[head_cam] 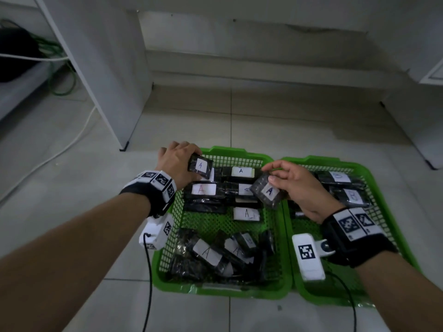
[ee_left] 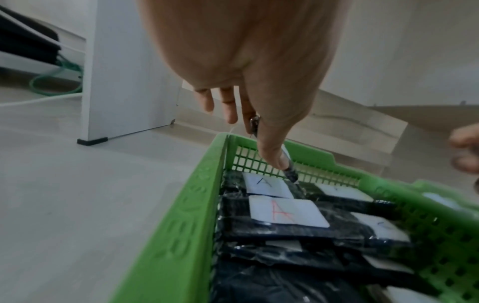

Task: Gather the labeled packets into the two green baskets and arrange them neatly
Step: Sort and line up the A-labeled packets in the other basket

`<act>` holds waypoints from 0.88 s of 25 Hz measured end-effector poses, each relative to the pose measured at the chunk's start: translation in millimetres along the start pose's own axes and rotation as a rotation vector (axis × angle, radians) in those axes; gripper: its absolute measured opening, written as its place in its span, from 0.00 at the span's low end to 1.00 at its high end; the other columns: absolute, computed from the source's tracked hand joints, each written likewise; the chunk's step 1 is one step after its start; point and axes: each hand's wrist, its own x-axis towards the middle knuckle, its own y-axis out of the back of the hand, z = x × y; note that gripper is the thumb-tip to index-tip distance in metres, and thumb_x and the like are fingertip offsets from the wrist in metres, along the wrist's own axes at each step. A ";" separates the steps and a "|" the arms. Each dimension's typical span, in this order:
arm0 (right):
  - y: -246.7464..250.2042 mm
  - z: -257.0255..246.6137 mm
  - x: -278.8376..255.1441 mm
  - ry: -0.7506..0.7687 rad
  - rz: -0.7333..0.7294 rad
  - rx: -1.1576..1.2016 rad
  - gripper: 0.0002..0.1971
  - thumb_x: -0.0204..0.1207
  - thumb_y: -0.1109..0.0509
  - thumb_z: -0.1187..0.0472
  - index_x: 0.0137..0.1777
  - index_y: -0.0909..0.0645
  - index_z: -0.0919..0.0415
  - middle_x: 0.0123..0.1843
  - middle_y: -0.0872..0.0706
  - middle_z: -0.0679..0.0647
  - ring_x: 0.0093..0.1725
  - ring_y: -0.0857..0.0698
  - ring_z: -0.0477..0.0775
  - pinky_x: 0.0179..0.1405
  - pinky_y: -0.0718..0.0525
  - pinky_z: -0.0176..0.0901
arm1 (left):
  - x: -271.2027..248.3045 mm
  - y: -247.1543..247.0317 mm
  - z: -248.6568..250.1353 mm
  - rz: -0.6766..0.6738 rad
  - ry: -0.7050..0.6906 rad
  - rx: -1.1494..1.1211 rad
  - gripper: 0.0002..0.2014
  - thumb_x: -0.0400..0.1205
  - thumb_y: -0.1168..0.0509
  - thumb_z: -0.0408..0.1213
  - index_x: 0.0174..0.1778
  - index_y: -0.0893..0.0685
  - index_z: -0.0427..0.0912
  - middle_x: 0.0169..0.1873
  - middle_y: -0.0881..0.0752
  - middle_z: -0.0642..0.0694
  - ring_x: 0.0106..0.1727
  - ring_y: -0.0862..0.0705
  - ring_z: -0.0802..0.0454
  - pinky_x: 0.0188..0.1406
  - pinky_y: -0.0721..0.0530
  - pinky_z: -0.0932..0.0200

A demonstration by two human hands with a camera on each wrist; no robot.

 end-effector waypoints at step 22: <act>-88.4 -7.8 70.7 0.435 0.052 -1.128 0.30 0.61 0.18 0.53 0.65 0.17 0.56 0.56 0.19 0.49 0.57 0.24 0.52 0.56 0.22 0.45 | -0.8 -8.1 -4.9 -0.126 -0.105 0.363 0.17 0.82 0.34 0.41 0.66 0.16 0.57 0.64 0.17 0.55 0.69 0.31 0.48 0.66 0.30 0.47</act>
